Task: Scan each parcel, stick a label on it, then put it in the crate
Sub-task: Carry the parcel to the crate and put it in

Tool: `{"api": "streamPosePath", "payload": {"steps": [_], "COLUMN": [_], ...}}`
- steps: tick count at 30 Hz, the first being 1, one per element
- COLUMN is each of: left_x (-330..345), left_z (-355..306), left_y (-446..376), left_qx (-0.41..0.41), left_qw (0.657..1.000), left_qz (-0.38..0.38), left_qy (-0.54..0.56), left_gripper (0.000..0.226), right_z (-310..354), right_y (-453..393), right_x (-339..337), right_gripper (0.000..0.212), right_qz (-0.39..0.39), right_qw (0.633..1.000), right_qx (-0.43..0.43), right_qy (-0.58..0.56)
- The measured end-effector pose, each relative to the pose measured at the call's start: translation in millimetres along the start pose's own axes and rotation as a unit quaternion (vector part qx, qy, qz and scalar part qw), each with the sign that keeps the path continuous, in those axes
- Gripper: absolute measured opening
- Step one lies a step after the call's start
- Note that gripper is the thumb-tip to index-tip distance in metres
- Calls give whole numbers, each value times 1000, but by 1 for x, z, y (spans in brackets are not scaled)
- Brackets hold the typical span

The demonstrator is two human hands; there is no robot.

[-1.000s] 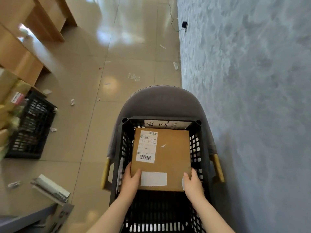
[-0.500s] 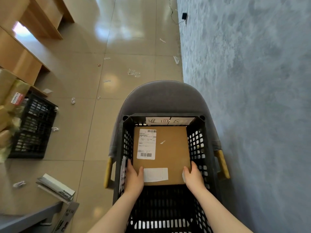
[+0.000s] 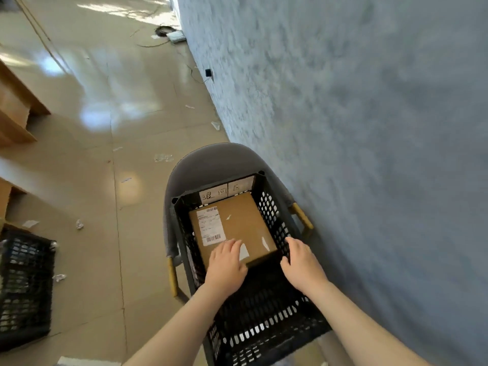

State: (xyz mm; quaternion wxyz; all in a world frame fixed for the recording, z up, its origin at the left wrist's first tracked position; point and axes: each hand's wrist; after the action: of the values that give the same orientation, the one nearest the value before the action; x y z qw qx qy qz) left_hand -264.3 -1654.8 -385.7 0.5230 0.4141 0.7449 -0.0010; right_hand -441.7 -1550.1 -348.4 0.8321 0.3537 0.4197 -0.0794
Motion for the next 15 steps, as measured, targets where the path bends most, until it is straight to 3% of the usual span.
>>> {"api": "streamPosePath", "payload": {"steps": [7, 12, 15], "left_x": [-9, 26, 60], "left_z": [-77, -149, -190], "left_y": [67, 127, 167], "left_qx": [214, 351, 443], "left_qw": [970, 920, 870], "left_qz": [19, 26, 37], "left_qy": [-111, -174, -212], "left_gripper": [53, 52, 51], "right_z": [-48, -96, -125], "right_y": [141, 254, 332], "right_x": [3, 16, 33], "right_gripper": [55, 52, 51], "right_qz": [-126, -214, -263], "right_qw": [990, 963, 937], "right_qx": [64, 164, 225], "right_qy": [4, -22, -39]}}
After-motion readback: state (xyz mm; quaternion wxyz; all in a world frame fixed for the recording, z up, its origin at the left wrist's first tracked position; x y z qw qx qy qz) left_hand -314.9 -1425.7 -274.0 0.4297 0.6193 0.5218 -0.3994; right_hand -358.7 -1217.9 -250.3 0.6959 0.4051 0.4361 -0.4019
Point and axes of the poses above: each hand's wrist, its own y-axis away from the middle knuckle, its own x-axis out of the palm, z = x × y, and after that the axes turned 4 degrees about z, right-handed
